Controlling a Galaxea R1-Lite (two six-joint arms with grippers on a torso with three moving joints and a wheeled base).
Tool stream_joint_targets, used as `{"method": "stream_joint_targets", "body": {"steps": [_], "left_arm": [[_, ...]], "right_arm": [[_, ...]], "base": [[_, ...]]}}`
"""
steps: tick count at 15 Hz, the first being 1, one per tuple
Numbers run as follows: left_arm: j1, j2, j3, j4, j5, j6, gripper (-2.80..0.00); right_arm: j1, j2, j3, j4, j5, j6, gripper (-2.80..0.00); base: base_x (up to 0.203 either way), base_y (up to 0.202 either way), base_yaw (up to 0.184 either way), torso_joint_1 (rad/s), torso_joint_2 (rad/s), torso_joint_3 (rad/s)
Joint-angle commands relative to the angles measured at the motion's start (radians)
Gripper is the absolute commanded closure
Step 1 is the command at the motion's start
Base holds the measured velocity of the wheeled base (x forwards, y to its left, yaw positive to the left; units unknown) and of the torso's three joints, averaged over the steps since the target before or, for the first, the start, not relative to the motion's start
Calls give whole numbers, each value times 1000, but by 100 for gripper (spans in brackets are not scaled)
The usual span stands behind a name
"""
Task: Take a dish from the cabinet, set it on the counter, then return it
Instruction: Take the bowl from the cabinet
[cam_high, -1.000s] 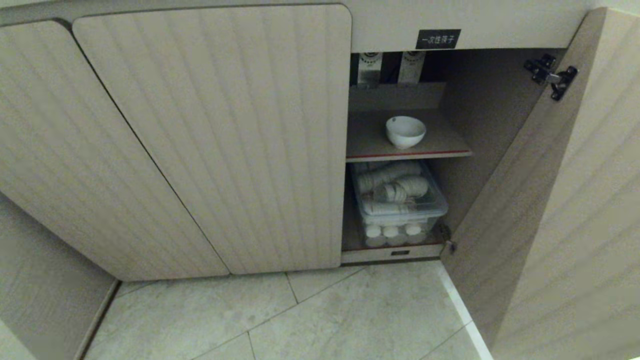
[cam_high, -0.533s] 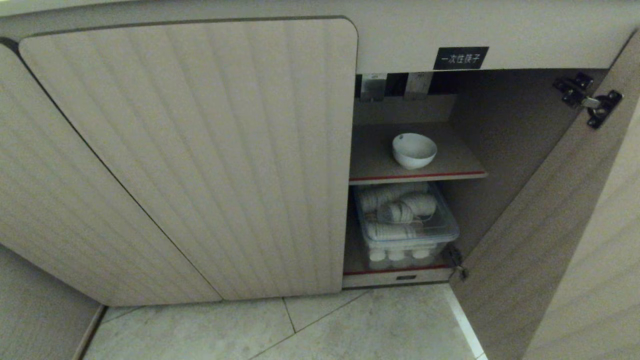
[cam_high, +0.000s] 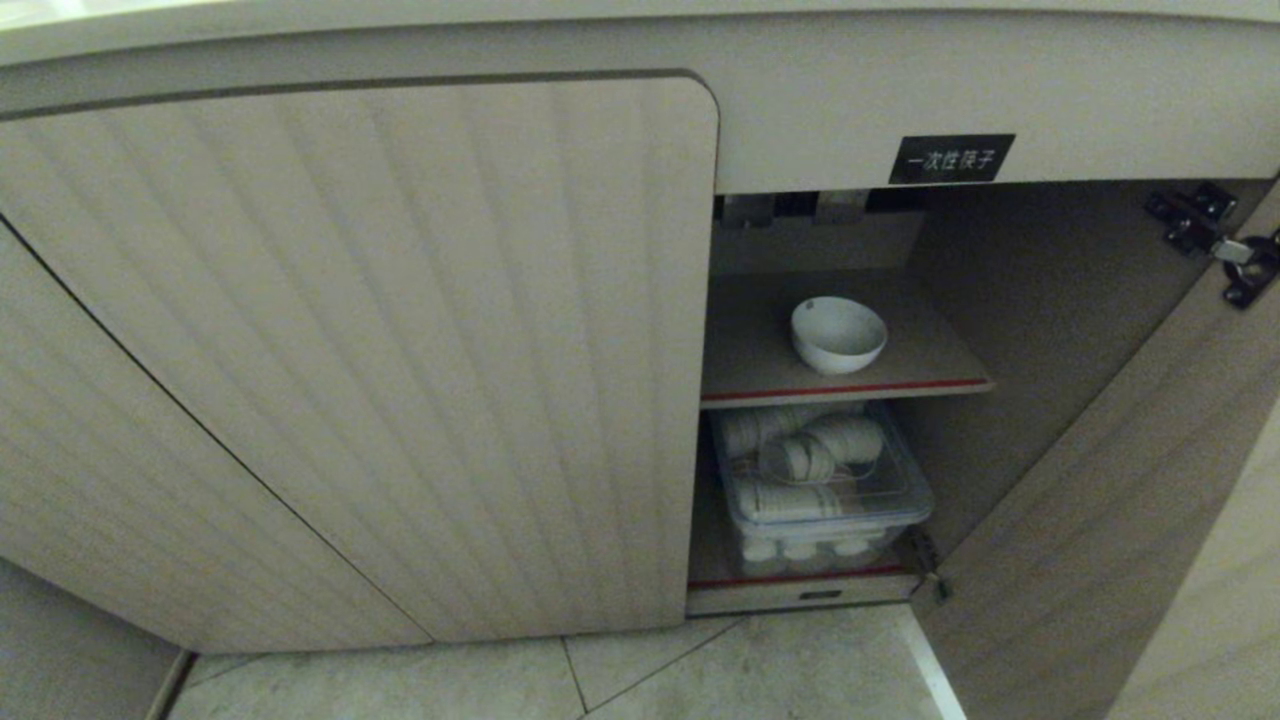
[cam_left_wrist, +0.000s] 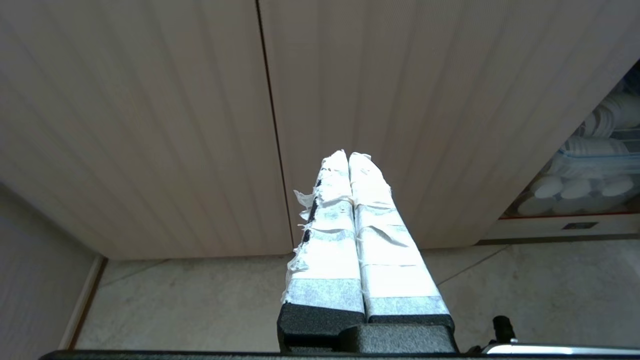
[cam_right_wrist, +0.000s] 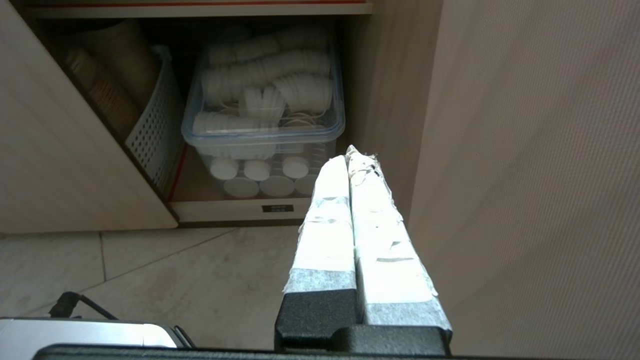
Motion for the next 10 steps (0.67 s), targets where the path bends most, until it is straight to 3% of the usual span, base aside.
{"method": "stream_joint_targets", "body": {"steps": [1, 10], "left_arm": [[0, 0, 0, -1, 1, -1, 0], [0, 0, 1, -1, 2, -1, 0]], "right_arm": [[0, 0, 0, 2, 0, -1, 0], [0, 0, 0, 0, 0, 21, 0]], "base": [[-51, 0, 1, -2, -2, 6], [0, 0, 0, 0, 0, 0]]}}
